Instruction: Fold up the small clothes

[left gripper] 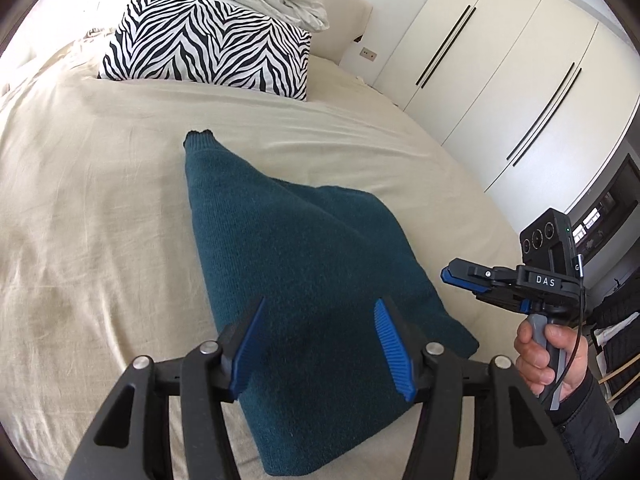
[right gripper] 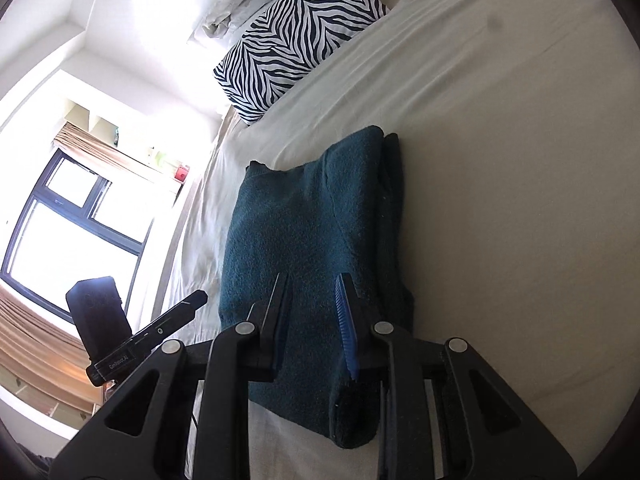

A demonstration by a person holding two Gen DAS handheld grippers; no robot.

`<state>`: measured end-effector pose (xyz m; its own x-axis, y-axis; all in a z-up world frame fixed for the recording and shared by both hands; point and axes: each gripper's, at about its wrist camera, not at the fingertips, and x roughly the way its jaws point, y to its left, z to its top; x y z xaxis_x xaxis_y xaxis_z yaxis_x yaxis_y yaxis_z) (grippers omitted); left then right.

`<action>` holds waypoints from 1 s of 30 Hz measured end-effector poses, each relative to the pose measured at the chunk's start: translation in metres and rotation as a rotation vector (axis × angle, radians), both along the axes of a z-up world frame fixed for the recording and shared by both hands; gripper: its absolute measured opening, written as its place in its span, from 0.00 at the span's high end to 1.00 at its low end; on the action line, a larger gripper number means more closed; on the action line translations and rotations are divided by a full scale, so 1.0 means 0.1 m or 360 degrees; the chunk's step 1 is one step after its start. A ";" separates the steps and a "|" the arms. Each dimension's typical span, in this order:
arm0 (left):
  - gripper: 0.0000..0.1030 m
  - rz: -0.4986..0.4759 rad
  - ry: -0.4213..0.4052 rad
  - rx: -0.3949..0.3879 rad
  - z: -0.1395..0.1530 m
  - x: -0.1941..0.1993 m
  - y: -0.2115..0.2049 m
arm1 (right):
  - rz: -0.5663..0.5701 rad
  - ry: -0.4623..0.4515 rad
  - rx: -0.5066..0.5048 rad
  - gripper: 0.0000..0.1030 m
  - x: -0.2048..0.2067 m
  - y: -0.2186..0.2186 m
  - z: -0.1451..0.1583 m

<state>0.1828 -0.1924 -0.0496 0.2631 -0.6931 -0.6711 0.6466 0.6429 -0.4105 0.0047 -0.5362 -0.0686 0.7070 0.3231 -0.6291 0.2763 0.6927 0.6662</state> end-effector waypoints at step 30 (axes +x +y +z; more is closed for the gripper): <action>0.41 0.0002 0.0039 0.0432 -0.52 0.85 -0.89 | 0.0091 0.0153 -0.0025 0.68 0.82 -0.08 -0.30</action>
